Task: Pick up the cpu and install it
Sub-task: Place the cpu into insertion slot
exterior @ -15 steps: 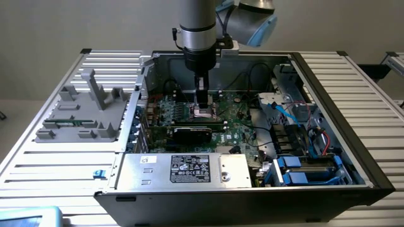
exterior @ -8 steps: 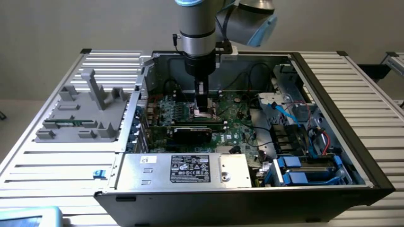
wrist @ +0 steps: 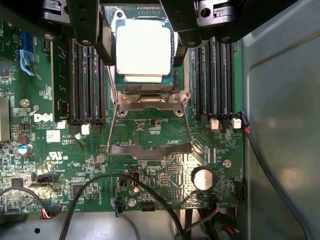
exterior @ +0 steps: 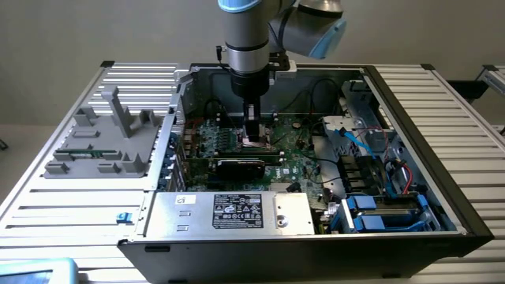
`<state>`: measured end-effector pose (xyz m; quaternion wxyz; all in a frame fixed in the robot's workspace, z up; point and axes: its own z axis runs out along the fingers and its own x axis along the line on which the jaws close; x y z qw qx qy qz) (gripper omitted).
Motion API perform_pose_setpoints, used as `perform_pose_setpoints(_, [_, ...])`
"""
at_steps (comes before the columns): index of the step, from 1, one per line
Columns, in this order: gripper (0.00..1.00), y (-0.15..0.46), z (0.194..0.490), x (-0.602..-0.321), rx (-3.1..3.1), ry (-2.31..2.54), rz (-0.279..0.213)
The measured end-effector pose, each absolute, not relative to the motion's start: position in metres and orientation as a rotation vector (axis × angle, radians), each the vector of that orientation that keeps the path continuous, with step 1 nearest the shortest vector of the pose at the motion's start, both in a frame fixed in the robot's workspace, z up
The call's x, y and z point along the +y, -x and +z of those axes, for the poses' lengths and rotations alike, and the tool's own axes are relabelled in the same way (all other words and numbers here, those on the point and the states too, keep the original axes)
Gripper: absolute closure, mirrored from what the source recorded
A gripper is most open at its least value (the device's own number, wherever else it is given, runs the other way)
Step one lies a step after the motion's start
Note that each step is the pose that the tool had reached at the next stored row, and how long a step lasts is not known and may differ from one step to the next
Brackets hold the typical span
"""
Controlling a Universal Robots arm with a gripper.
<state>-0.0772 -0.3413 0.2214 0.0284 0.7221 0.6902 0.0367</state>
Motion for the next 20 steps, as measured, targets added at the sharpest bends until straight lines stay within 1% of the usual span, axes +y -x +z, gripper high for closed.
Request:
perform_pose_setpoints(7, [0.44,0.0773,0.2183,-0.3413,2.139,-2.239,0.114])
perform_pose_setpoints(20, [0.44,0.0764,0.2168,-0.3412,2.156,-2.253,0.088])
